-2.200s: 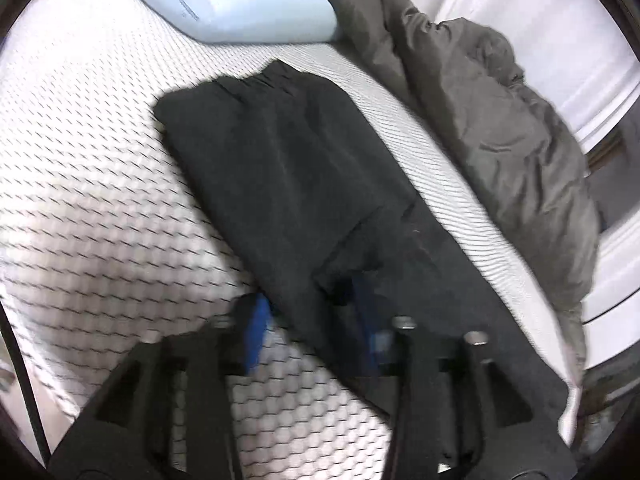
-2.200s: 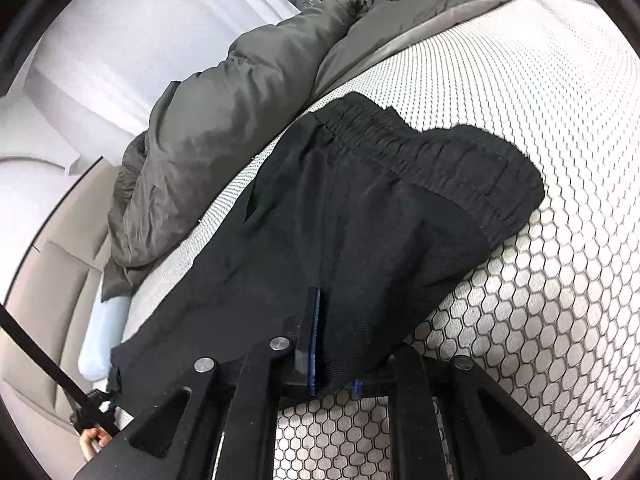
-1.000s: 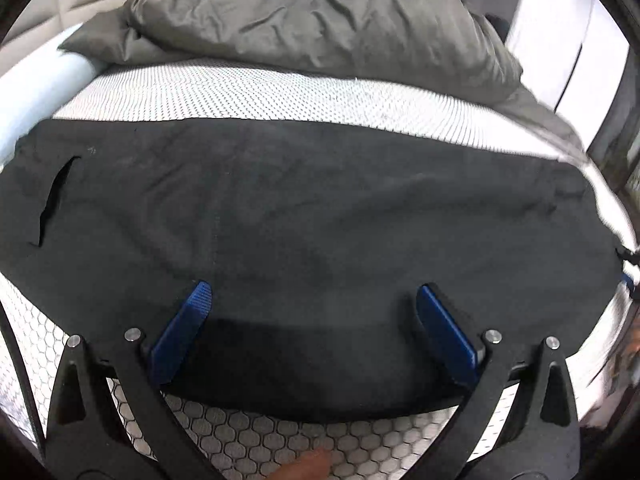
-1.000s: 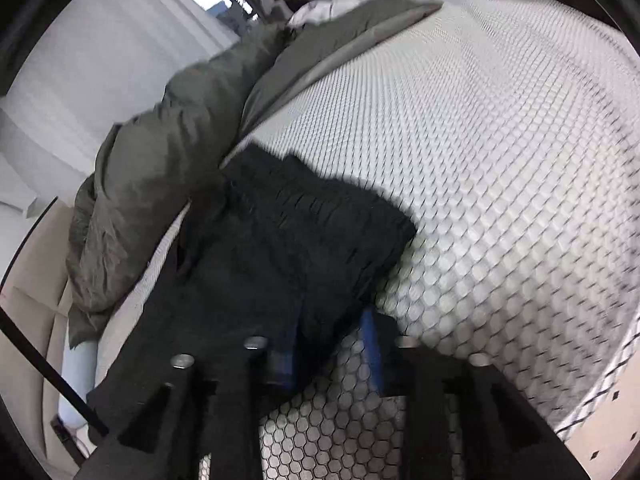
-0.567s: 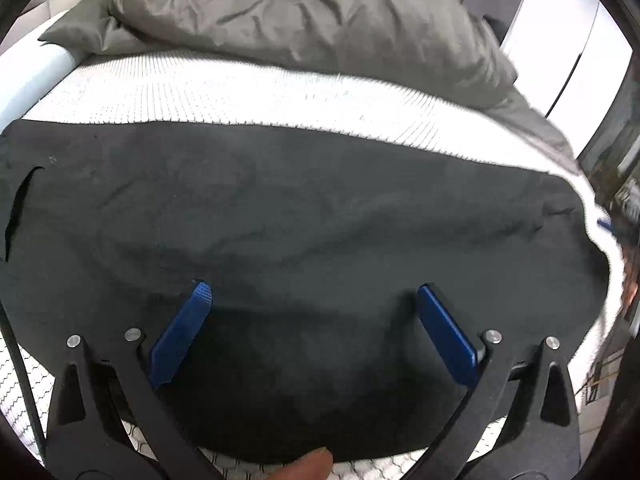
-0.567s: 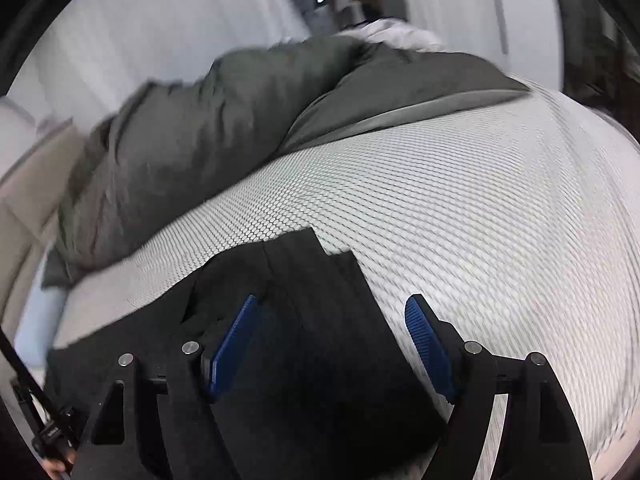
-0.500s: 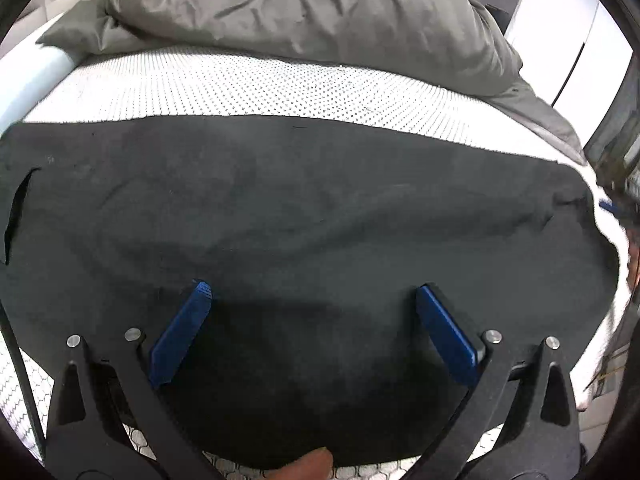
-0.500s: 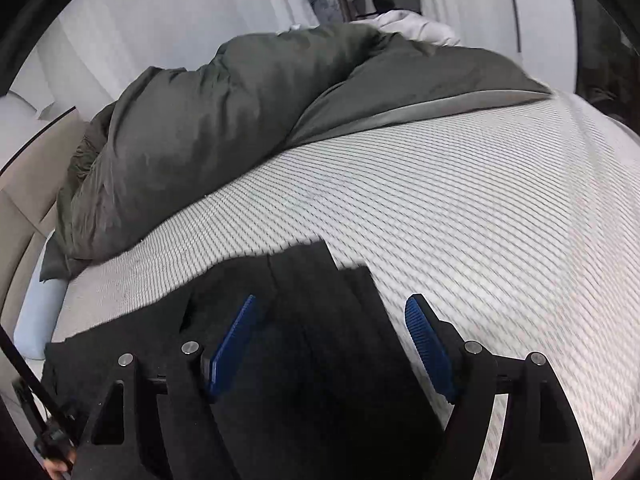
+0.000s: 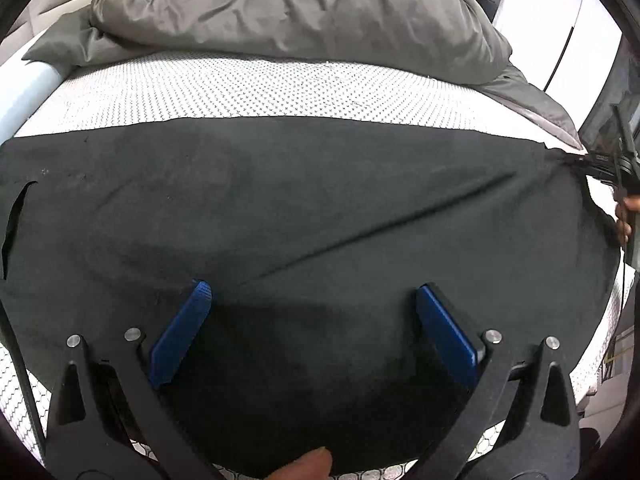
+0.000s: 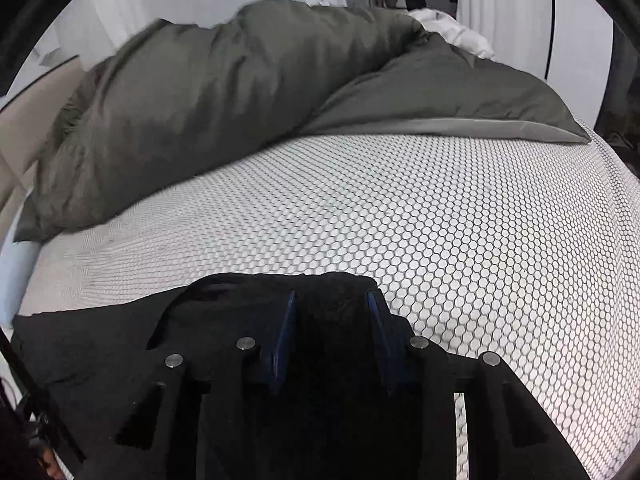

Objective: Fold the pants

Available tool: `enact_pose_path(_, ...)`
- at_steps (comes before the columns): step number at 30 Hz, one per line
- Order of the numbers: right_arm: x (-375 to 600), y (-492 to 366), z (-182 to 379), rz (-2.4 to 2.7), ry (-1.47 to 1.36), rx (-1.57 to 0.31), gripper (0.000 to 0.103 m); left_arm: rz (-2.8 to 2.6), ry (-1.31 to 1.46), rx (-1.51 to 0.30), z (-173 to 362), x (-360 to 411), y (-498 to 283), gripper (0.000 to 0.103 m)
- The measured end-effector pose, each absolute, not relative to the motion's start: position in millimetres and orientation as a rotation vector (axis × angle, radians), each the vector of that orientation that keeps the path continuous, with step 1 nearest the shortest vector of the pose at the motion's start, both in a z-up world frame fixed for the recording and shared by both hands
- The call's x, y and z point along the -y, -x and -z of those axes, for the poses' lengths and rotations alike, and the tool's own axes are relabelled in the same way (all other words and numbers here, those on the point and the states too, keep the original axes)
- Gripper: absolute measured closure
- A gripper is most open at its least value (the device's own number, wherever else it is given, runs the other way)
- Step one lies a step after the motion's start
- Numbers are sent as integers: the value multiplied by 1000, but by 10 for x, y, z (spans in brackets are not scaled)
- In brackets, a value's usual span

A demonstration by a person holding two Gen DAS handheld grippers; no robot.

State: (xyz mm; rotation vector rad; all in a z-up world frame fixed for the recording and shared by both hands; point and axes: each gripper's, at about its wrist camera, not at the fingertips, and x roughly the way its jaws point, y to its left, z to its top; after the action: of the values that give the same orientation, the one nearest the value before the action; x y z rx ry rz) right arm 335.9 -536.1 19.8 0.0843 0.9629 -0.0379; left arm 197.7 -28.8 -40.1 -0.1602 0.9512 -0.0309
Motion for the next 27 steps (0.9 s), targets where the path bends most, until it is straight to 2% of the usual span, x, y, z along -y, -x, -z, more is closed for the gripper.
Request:
enact_pose_path(4,5344,-3256,-168,117,-63,-959,40,40,187,-944,359,257,-1920,1)
enact_pose_path(8,5272,-2747,-497,121,-163,-782,6,70,255,-926,295,126,-1809,1)
enact_pose_path(9,5209,-2538,-573,97,-201,-731,3,67,275,-923,278,69,-1786,1)
enact_pose_path(14,4700,-1893,-497,-53,-291,-675,1,14,353,-887,220,-242,-1661,1)
enact_pose_path(17,4296,-1782,-329,-149,-267,-712,1,-22,368,-861,201,-395,-1587,1)
enact_pose_path(23,3540,-1840,47,-316,-132,-847,1,-58,249,-896,308,-334,-1607,1)
enact_pose_path(27,3268,-1837,257,-264,105,-895,1,-77,147,-926,369,-190,-1608,1)
